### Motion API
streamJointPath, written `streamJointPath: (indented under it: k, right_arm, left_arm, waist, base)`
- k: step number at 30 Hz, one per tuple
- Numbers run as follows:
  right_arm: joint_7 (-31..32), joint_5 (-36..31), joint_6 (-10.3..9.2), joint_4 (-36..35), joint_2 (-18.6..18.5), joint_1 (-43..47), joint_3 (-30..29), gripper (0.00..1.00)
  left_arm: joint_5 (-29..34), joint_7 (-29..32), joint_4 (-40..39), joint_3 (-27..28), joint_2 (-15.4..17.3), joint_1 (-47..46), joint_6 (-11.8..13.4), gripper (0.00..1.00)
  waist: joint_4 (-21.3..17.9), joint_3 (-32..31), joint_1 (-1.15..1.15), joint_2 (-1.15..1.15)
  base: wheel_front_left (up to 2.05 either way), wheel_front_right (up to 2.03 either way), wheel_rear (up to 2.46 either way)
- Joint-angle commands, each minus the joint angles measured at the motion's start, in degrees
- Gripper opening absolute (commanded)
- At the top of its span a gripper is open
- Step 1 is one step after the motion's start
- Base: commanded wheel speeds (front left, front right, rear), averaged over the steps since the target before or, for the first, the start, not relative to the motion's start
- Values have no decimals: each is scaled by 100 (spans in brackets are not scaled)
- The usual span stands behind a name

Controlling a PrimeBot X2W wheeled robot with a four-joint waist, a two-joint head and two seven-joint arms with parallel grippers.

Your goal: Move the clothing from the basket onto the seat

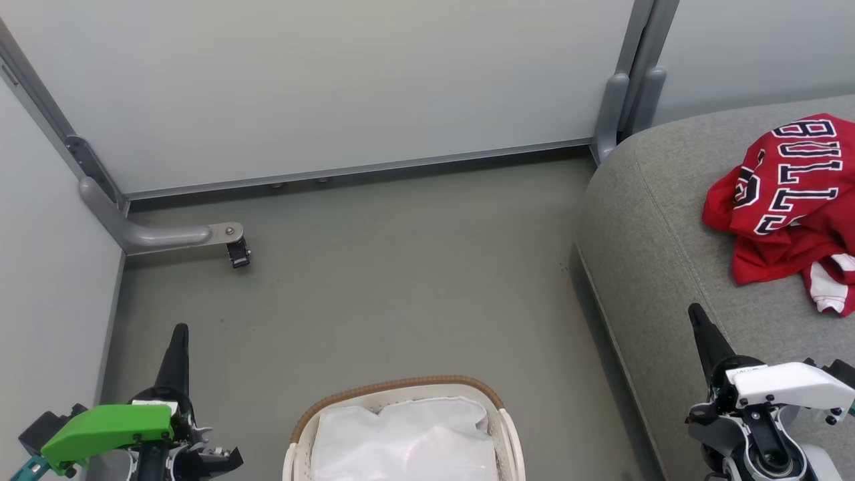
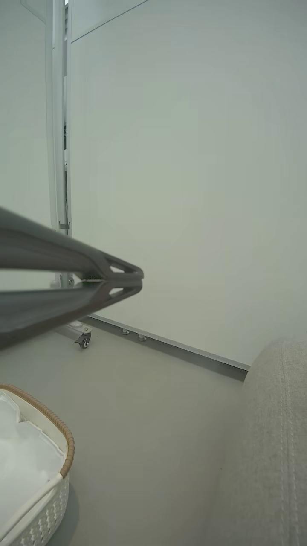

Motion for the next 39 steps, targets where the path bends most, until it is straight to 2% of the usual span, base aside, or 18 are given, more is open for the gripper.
streamJointPath:
  k: [1, 19, 39]
  right_arm:
    - [47, 120, -3, -51, -34, 41, -34, 0]
    - [219, 813, -4, -140, -39, 89, -127, 0]
    - [218, 791, -3, -134, -39, 88, -122, 0]
  left_arm:
    - [-113, 32, -46, 31, 0, -139, -14, 0]
    - [-702, 221, -122, 64, -17, -178, -16, 0]
    - [-684, 217, -117, 61, -15, -165, -16, 0]
  waist:
    - [0, -4, 0, 0]
    - [-8, -47, 0, 0]
    - [-8, -47, 0, 0]
  base:
    - [0, 0, 0]
    - [0, 0, 0]
    - [0, 0, 0]
